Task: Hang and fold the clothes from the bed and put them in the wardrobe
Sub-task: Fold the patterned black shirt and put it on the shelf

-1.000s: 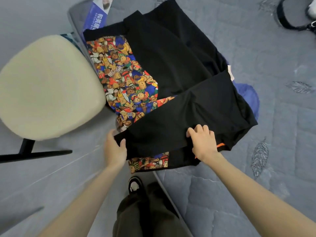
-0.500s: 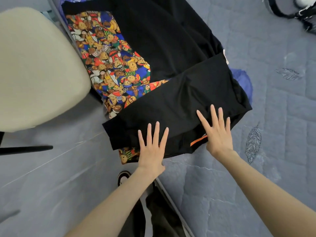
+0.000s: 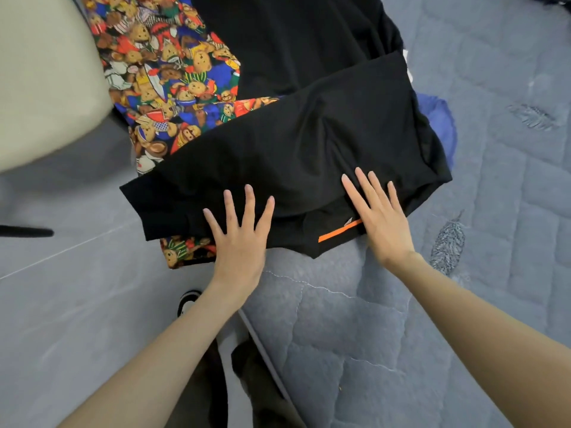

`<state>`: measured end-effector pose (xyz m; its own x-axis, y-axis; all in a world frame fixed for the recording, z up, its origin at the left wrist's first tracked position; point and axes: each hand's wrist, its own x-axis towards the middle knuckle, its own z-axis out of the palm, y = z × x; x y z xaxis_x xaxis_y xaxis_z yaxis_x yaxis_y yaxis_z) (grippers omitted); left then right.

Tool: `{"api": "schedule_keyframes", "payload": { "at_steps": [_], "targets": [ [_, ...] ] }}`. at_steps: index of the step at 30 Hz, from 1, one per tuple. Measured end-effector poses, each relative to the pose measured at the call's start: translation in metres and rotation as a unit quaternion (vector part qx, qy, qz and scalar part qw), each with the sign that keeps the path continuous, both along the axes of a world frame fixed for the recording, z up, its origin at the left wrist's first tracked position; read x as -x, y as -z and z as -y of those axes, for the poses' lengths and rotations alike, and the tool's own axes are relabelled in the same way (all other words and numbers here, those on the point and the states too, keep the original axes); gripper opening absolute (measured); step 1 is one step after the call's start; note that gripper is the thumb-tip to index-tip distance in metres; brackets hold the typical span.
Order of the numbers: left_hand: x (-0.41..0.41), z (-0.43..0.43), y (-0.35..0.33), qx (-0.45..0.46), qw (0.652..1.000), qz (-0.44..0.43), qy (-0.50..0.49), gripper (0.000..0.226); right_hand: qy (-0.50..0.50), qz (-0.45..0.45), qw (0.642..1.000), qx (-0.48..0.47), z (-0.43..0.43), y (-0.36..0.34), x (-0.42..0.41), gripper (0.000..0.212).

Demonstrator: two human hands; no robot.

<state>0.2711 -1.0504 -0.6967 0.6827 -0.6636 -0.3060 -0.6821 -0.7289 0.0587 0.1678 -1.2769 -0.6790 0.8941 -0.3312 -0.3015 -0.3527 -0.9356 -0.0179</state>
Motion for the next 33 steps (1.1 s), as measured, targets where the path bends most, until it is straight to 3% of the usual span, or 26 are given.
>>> {"api": "schedule_keyframes", "payload": {
  "at_steps": [4,7,13,20,25,30,33],
  "targets": [
    [-0.007,-0.009,-0.018,0.102,0.992,-0.078,-0.021,0.067,0.008,0.027,1.000,-0.010,0.010,-0.013,-0.004,0.058],
    [-0.008,-0.007,-0.037,0.109,0.987,-0.106,-0.042,0.057,0.029,0.003,1.000,-0.005,0.013,-0.024,-0.013,0.060],
    [-0.008,-0.018,-0.067,0.091,0.982,-0.154,-0.066,0.053,0.008,-0.101,0.994,0.041,0.005,-0.063,-0.021,0.075],
    [0.019,-0.052,-0.111,0.018,0.961,-0.264,-0.083,0.048,0.052,-0.177,0.982,0.037,-0.035,-0.119,0.018,0.047],
    [0.035,-0.067,-0.147,-0.038,0.945,-0.320,-0.058,0.041,0.086,-0.277,0.957,0.011,-0.063,-0.151,0.044,0.041],
    [0.001,-0.058,-0.184,-0.025,0.958,-0.273,-0.084,0.044,0.072,-0.233,0.969,0.044,-0.059,-0.182,0.018,0.031],
    [-0.032,-0.044,-0.202,0.025,0.969,-0.226,-0.096,0.030,0.059,-0.182,0.979,0.067,-0.044,-0.202,-0.018,0.031]
  ]
}}
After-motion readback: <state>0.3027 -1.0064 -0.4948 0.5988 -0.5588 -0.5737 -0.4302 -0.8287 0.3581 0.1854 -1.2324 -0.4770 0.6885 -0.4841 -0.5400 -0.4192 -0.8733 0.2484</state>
